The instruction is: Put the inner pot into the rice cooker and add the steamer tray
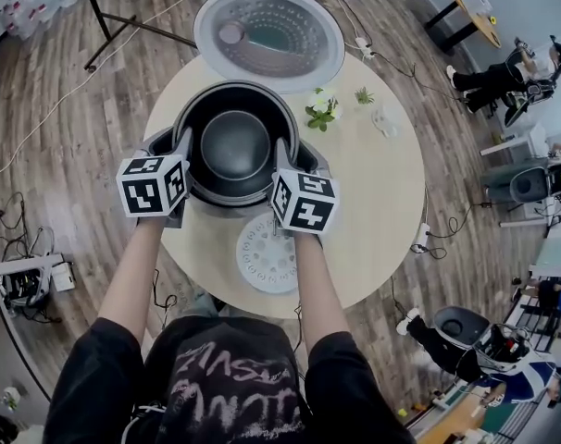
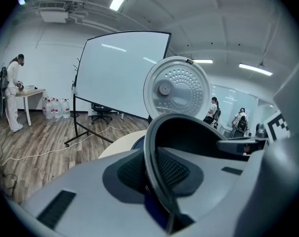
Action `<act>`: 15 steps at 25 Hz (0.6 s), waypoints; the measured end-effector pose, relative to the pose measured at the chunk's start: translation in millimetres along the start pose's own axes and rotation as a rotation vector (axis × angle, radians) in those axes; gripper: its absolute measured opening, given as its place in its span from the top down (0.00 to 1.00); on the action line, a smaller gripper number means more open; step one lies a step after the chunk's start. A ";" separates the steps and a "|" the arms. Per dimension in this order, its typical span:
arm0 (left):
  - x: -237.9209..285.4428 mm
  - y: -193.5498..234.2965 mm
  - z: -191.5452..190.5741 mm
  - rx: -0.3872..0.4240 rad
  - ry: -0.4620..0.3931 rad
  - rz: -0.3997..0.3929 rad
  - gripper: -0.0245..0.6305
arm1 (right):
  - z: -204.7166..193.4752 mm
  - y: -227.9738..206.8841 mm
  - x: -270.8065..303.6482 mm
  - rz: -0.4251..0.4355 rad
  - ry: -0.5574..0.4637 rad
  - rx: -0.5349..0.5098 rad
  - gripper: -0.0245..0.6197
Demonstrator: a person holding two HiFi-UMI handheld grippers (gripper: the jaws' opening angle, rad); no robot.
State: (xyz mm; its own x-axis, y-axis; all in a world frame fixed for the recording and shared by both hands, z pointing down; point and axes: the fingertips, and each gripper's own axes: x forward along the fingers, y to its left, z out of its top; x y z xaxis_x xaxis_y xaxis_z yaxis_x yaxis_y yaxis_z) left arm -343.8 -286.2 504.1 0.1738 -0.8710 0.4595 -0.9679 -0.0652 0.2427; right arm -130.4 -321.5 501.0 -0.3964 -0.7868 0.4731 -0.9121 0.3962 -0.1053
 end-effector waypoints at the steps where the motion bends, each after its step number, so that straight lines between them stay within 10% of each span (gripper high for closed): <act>1: 0.7 0.1 -1.4 0.011 0.005 0.005 0.83 | -1.9 -0.5 1.0 -0.009 0.006 -0.010 0.80; 15: 9.5 -1.8 -10.0 0.099 0.065 0.066 0.79 | -18.9 -13.5 5.0 -0.133 0.029 -0.081 0.80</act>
State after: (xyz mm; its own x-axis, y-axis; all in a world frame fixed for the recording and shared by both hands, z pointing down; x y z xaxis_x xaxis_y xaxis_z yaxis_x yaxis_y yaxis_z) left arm -338.6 -289.5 516.6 0.1174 -0.8419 0.5267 -0.9903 -0.0592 0.1260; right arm -118.1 -321.9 521.4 -0.2681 -0.8212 0.5037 -0.9446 0.3268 0.0301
